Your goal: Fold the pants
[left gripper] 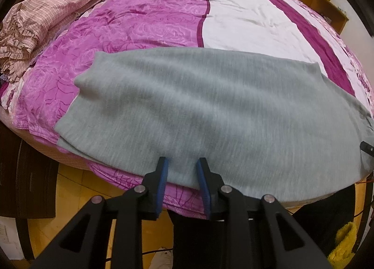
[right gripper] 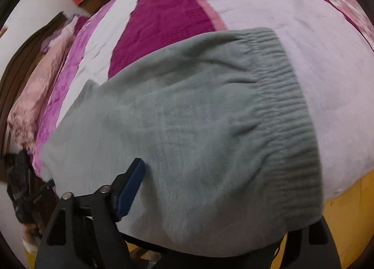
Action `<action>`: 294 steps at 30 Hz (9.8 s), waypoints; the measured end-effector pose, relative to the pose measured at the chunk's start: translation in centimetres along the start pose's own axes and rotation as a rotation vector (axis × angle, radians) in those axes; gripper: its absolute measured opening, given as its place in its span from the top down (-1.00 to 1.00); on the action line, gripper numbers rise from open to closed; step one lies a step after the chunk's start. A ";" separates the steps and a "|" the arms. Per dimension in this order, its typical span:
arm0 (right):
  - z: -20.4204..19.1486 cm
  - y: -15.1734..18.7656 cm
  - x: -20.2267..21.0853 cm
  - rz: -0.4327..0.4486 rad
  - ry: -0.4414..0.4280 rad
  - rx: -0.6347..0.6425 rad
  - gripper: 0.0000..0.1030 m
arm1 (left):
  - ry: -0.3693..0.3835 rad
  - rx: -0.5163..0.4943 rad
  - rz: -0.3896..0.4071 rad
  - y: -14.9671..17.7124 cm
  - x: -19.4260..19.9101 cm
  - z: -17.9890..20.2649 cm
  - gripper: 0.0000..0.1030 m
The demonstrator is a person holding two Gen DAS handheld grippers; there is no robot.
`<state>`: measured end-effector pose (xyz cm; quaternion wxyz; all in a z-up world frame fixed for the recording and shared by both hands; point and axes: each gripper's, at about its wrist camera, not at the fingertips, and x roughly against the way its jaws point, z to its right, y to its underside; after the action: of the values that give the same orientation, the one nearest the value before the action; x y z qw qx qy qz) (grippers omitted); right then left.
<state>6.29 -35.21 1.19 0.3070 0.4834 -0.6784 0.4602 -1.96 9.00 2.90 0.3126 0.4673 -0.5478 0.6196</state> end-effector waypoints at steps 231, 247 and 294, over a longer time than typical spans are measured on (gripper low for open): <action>-22.7 2.1 -9.6 -0.200 -0.250 0.245 0.44 | 0.001 0.017 0.117 -3.3 0.0 -8.7 0.45; -27.9 1.9 -3.0 -0.095 -0.266 0.429 0.94 | 0.063 0.078 0.100 -1.0 2.4 -8.5 0.45; -49.5 4.8 -8.8 -0.291 -0.296 0.756 0.94 | 0.084 0.270 0.161 -0.3 4.6 -19.4 0.45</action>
<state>3.41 14.18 11.21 0.0696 0.7133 -0.4236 0.5541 -7.99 27.29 7.98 0.2186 0.4333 -0.4816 0.7297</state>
